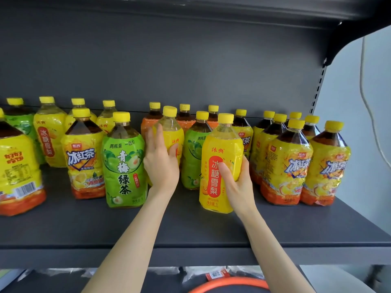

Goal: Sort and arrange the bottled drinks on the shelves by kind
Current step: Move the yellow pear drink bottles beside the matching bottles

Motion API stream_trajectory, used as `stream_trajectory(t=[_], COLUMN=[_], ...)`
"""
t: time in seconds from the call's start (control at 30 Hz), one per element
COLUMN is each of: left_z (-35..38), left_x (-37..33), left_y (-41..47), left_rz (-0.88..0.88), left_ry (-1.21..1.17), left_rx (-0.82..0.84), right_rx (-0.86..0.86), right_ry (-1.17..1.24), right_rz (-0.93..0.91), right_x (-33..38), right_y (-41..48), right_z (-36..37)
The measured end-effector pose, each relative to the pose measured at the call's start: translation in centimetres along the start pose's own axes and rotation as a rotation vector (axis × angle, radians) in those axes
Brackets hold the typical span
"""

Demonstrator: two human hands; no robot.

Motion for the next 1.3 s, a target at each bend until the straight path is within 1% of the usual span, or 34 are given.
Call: stream_trajectory(t=[0.1, 0.2, 0.27, 0.33, 0.43, 0.53, 0.6, 0.7, 0.73, 0.8, 0.93, 1.1, 1.2, 1.3], left_z=[-0.7, -1.9, -3.0, -4.0, -5.3, -5.8, -5.3, -3.8, -3.4, -3.1, -4.4, -9.1, -13.1, -17.8], left_x=[-0.3, -0.5, -0.8, -1.0, -1.1, -0.8, -0.4, 1.1, 1.4, 1.5, 1.6, 2.7, 4.4, 7.1], left_y=[-0.8, -1.8, -2.4, -3.1, -4.4, -5.3, -5.6, -7.0, -7.3, -7.6, -7.7, -7.0, -5.1, -3.3], left_rz=[0.059, 0.111, 0.123, 0.085, 0.068, 0.012, -0.048, -0.317, -0.373, -0.396, -0.390, -0.344, -0.348, -0.291], left_ry=[0.005, -0.058, -0.125, -0.208, -0.404, -0.618, -0.633, -0.641, -0.651, -0.653, -0.713, -0.738, -0.757, -0.706], left_rx=[-0.032, -0.063, -0.067, -0.070, -0.061, 0.039, 0.114, 0.262, 0.312, 0.359, 0.309, 0.272, 0.233, 0.199], right_rx=[0.003, 0.007, 0.011, 0.015, 0.014, -0.004, -0.017, -0.029, -0.037, -0.059, -0.087, -0.059, 0.001, 0.052], right_ry=[0.001, 0.008, 0.026, 0.056, 0.101, 0.149, 0.173, 0.126, 0.111, 0.116, 0.165, 0.246, 0.251, 0.264], right_rz=[-0.014, -0.012, -0.007, 0.005, 0.024, 0.041, 0.052, 0.050, 0.046, 0.037, 0.019, -0.018, -0.029, -0.028], right_x=[0.1, 0.2, 0.3, 0.3, 0.5, 0.5, 0.5, 0.6, 0.8, 0.8, 1.1, 3.4, 5.2, 6.2], right_y=[0.0, -0.1, -0.3, -0.5, -1.0, -1.6, -1.8, -2.1, -2.2, -2.3, -3.2, -4.9, -6.1, -7.8], right_z=[0.1, 0.0, -0.1, -0.2, -0.4, -0.6, -0.6, -0.3, -0.2, 0.0, 0.2, 2.5, 6.3, 11.5])
Point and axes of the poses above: each hand's wrist, its own y-axis towards the middle knuckle, its own z-axis out of the palm, x = y × z, the point moved 4 cm from there along y, towards the middle knuckle
